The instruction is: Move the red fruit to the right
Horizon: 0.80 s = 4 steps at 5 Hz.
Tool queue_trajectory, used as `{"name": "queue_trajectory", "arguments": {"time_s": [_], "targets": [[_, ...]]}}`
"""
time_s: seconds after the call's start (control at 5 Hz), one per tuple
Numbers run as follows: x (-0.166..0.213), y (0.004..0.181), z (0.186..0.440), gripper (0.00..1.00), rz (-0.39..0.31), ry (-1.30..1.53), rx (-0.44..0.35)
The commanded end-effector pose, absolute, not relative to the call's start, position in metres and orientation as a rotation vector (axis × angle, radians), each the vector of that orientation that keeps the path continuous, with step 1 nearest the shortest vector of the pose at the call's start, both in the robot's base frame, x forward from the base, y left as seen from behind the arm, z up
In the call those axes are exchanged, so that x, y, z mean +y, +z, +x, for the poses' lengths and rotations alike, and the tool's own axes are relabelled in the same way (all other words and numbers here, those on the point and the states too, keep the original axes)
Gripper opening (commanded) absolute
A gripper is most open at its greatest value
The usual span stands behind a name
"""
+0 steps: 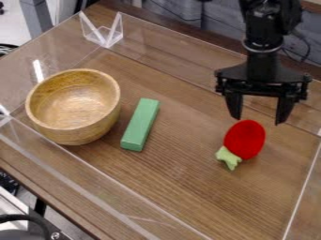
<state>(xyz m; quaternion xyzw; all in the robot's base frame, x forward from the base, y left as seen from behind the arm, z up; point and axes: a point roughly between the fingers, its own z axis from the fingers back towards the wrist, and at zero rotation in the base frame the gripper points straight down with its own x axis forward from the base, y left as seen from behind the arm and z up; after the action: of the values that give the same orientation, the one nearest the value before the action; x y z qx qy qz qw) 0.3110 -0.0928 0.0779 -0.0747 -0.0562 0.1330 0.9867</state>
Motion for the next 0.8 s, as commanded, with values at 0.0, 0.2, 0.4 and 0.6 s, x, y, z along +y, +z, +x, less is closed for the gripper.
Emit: {"name": "queue_trajectory", "arguments": {"time_s": [0.0,0.2,0.4,0.6], "targets": [[-0.102,0.094,0.322,1.0,-0.173,0.285,-0.18],[-0.111,0.091,0.321,1.0,-0.172,0.307,-0.182],[-0.104,0.107,0.31,1.0,-0.168,0.326,-0.182],[-0.098,0.121,0.3,1.0,-0.163,0.344,-0.181]]}}
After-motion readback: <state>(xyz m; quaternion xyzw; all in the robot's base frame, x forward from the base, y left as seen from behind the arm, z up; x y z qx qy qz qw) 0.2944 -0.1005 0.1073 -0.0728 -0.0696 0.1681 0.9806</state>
